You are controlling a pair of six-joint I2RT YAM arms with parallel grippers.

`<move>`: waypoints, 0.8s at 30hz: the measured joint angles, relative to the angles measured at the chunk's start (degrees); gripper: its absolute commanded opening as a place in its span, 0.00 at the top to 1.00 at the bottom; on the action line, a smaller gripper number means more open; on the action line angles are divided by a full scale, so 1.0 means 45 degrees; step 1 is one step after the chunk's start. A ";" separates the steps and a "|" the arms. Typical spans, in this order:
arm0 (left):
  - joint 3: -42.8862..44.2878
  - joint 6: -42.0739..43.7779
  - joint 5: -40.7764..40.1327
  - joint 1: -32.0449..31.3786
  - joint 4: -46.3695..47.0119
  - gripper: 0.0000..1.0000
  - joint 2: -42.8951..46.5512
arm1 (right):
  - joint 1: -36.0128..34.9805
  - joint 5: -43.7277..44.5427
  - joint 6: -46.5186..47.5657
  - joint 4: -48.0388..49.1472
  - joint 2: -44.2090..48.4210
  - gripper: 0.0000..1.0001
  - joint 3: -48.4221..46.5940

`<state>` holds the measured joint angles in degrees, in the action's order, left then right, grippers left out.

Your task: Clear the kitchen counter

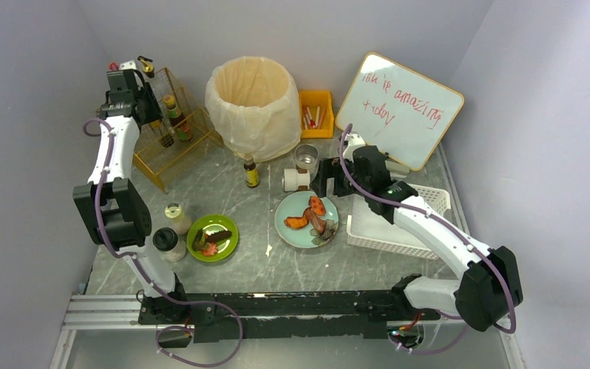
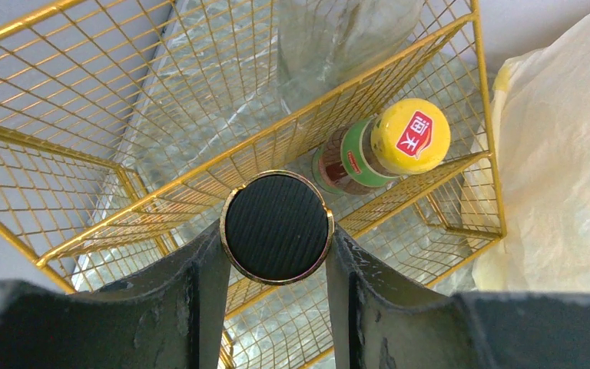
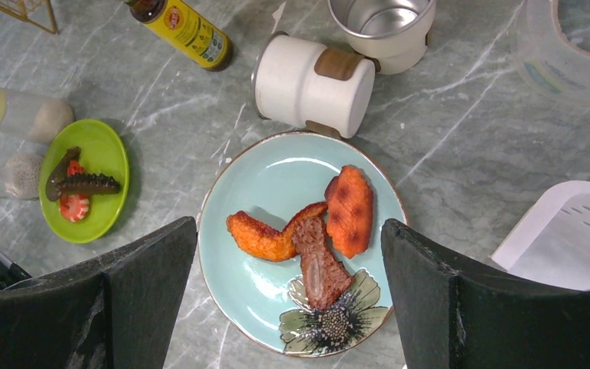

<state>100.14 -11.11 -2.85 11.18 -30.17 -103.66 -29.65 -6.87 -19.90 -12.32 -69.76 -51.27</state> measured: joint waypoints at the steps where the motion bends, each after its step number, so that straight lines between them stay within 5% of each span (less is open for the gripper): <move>1: -0.0053 0.0029 0.0015 0.0000 0.0078 0.95 -0.0053 | 0.0000 0.0000 -0.0024 0.0044 0.0029 0.07 0.0087; 15: -0.0272 0.0350 0.0155 0.0000 0.0894 0.93 -0.0981 | 0.0000 -0.0010 -0.0117 0.0092 0.0073 0.07 0.0389; 24: -0.0272 0.0359 0.0146 0.0000 0.1020 0.55 -0.1044 | 0.0000 0.0000 0.0000 0.0087 0.0291 0.07 0.0393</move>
<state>98.91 -9.50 -2.20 11.18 -25.58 -108.36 -29.65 -6.87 -19.90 -11.92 -68.45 -49.50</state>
